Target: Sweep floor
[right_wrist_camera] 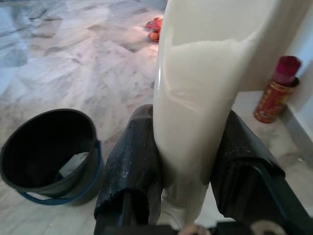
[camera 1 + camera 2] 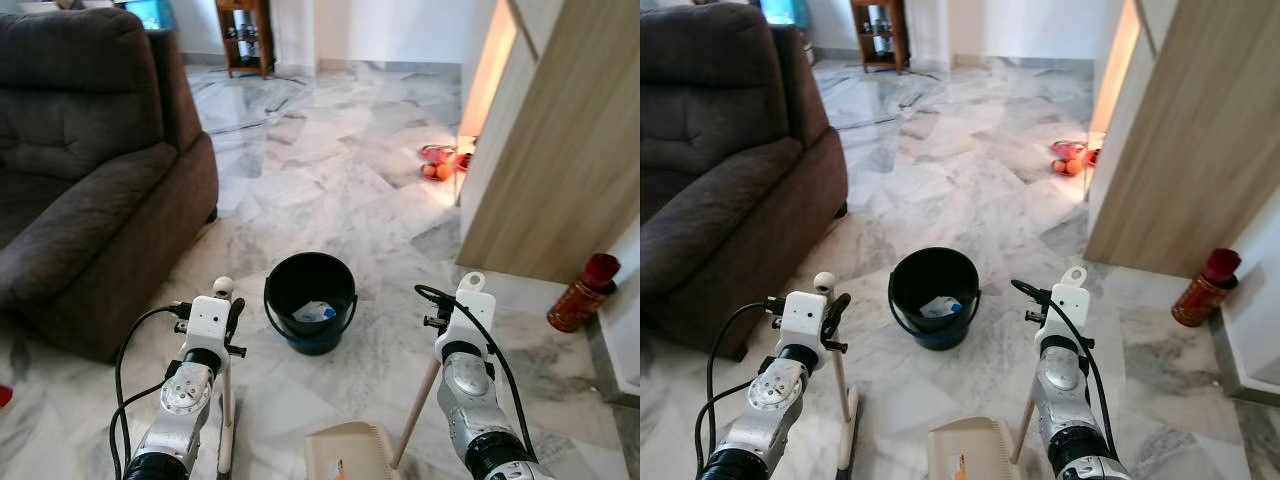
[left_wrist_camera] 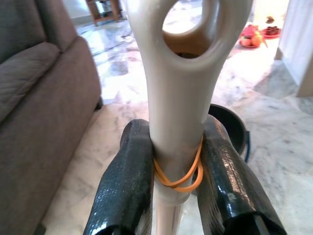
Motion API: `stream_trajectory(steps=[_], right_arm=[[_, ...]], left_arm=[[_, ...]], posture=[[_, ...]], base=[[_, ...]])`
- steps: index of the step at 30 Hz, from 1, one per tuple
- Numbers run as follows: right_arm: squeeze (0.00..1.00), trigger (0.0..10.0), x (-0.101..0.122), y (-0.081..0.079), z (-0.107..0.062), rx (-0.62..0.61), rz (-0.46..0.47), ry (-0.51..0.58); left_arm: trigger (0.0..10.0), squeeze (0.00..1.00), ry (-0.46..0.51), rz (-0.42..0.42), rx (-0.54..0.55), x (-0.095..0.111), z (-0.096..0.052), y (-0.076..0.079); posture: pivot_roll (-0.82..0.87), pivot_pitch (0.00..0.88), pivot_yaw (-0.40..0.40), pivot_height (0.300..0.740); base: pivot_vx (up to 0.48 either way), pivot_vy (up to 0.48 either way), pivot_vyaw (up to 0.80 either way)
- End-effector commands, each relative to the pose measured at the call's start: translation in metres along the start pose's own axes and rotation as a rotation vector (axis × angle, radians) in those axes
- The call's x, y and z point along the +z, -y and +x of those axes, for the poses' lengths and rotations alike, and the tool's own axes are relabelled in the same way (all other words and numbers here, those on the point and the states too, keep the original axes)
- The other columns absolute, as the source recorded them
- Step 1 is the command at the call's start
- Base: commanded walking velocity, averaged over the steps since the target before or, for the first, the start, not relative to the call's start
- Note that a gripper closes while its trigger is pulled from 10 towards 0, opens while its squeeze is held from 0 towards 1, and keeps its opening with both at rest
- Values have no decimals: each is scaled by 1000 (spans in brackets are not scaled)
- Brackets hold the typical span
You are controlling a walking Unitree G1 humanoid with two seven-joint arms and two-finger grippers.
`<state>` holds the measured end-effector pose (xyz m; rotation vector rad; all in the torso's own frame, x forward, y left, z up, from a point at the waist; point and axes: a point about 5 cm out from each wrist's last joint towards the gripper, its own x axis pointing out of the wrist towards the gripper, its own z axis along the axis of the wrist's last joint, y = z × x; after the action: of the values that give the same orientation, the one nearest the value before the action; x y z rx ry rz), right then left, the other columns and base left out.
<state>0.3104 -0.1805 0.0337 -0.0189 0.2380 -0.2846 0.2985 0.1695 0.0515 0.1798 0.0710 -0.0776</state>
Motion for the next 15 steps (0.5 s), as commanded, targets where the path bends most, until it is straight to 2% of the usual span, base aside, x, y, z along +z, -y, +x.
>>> stream_trajectory(steps=[1,15], right_arm=[[0,10000,-3,1,0,-4,-27,-17],[0,10000,-4,3,0,-12,-32,-20]], left_arm=[[10000,0,3,0,1,2,1,-1],[10000,0,-4,-3,9,1,2,-2]], posture=[[102,0,41,740],[104,0,39,740]], base=[[0,0,-800],[0,0,-800]])
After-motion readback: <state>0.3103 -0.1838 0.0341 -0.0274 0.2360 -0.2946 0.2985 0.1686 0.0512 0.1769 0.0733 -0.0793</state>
